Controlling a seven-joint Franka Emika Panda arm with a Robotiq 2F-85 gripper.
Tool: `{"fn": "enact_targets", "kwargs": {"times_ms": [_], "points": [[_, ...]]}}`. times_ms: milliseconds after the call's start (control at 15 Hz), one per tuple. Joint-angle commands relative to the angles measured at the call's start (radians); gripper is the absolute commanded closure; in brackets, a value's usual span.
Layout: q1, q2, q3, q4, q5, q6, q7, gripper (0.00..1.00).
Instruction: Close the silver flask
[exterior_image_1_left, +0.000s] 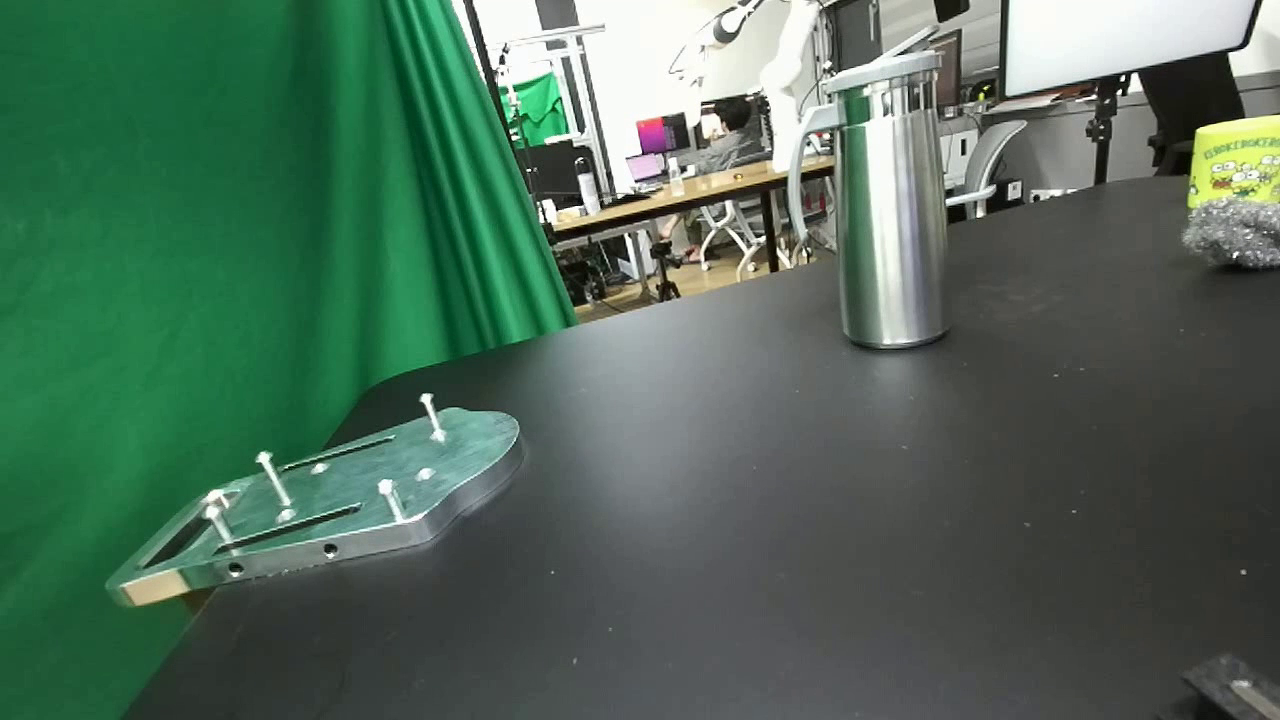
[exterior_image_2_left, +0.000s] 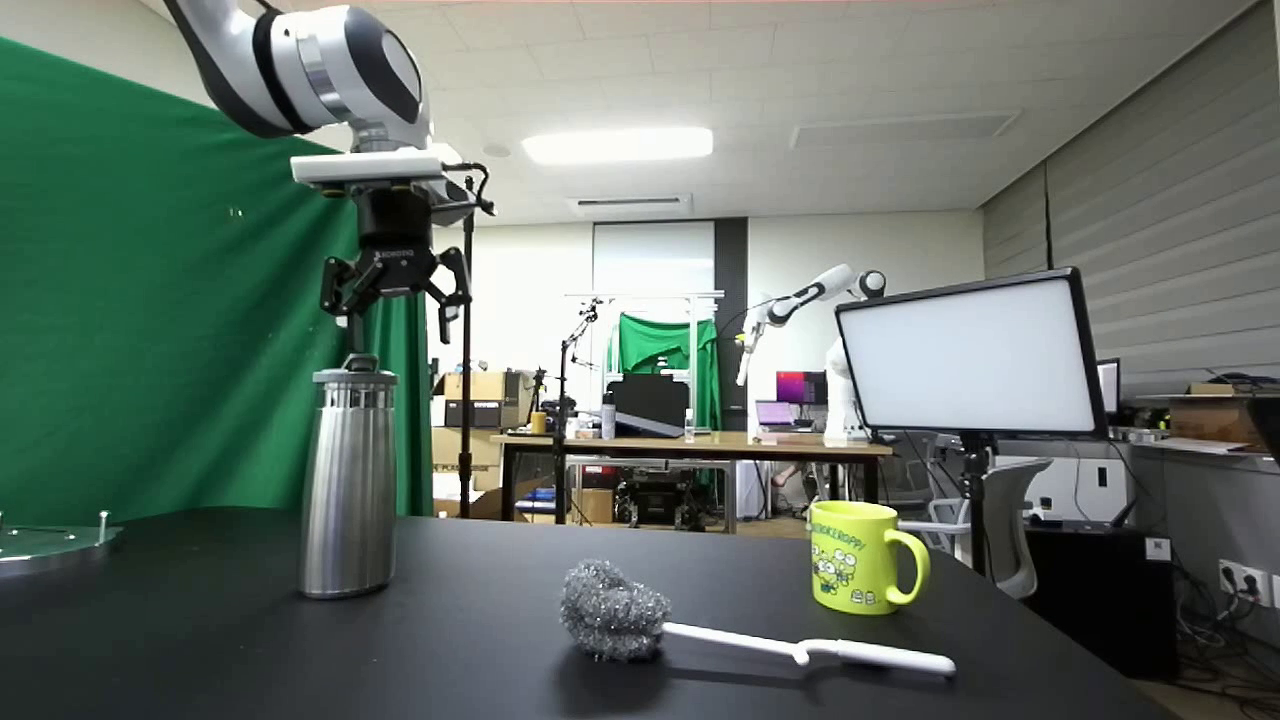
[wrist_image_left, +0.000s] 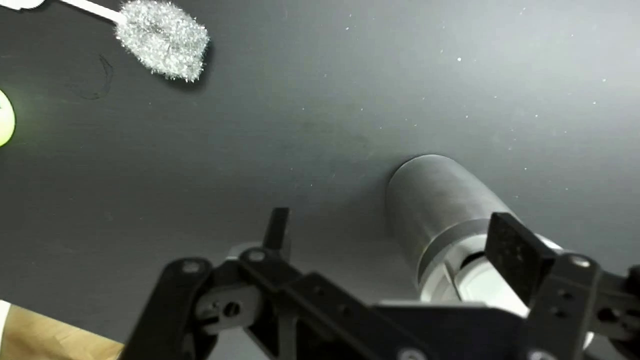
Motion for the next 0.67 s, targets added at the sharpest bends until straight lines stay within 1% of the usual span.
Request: {"fn": "enact_targets", "kwargs": {"times_ms": [0,333,600], "points": [[0.001,0.041,-0.004,0.026,-0.018,-0.017,0.004,0.00],[0.001,0.072,-0.005,0.029,-0.014,-0.020,0.005,0.00],[0.000,0.041,-0.006,0.042,-0.017,-0.057,-0.005,0.00]]}}
